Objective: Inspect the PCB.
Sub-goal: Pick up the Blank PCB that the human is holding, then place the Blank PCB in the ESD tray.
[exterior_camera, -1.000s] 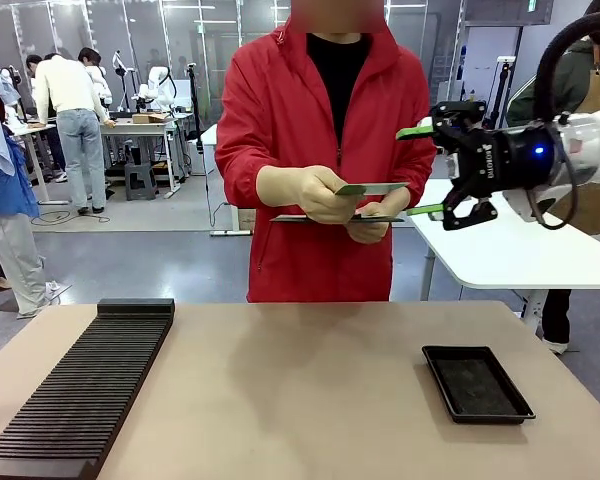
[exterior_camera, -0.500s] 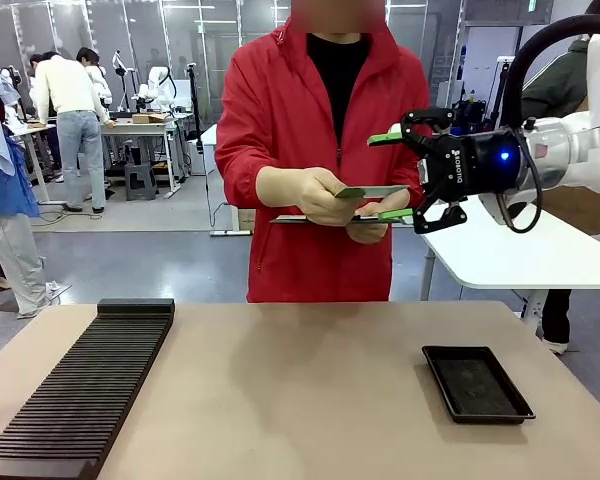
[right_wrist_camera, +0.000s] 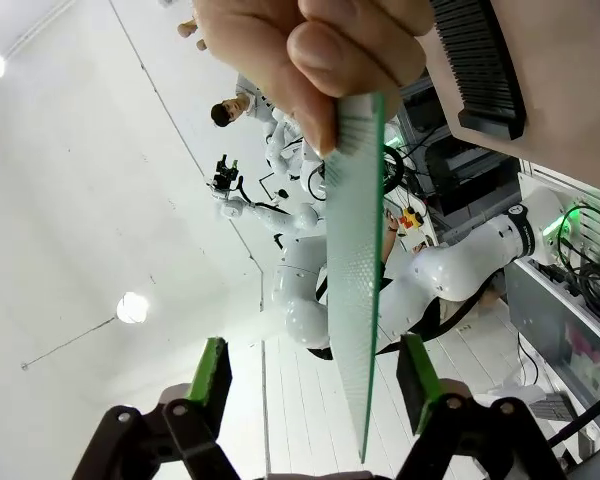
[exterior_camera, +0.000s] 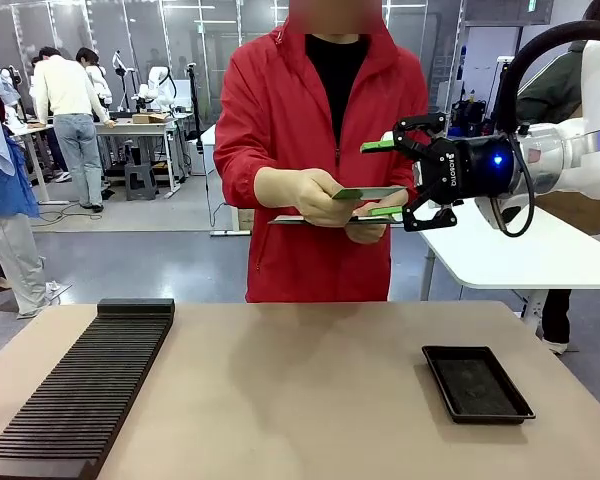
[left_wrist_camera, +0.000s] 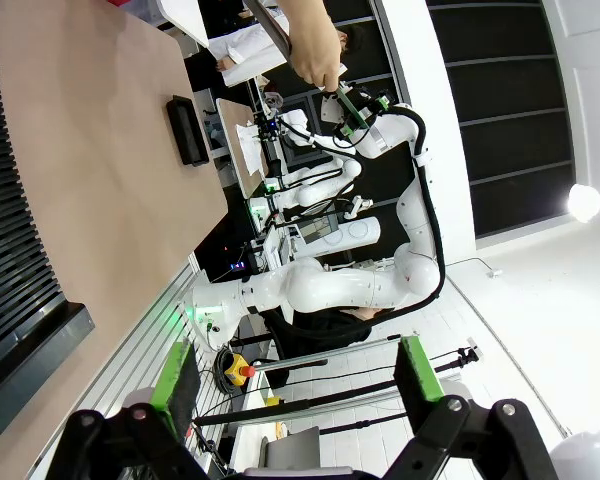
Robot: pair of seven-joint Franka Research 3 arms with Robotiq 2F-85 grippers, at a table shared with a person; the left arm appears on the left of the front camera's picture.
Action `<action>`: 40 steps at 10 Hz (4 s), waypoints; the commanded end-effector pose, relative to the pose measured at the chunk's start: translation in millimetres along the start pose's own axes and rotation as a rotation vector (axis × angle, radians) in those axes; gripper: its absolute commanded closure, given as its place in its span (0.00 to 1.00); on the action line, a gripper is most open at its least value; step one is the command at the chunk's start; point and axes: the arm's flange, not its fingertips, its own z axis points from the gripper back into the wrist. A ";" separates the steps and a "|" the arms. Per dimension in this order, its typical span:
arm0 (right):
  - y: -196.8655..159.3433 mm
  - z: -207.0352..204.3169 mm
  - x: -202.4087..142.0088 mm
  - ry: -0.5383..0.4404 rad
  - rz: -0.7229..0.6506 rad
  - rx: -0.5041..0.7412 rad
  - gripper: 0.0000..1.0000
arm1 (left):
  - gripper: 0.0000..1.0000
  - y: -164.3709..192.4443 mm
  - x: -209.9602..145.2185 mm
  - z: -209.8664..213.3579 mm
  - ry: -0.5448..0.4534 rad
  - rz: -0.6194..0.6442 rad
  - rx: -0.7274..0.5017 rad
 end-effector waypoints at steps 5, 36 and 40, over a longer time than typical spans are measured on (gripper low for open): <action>-1.7 -11.2 -1.4 0.032 0.006 0.035 0.68 | 0.00 -3.1 -0.4 -0.3 0.002 0.001 0.004; -5.7 -7.3 -0.9 0.028 -0.012 0.011 1.00 | 0.00 -3.1 -0.4 -0.3 0.002 0.001 0.004; -5.7 -7.3 -0.9 0.028 -0.012 0.011 1.00 | 0.00 -3.1 -0.4 -0.3 0.002 0.001 0.004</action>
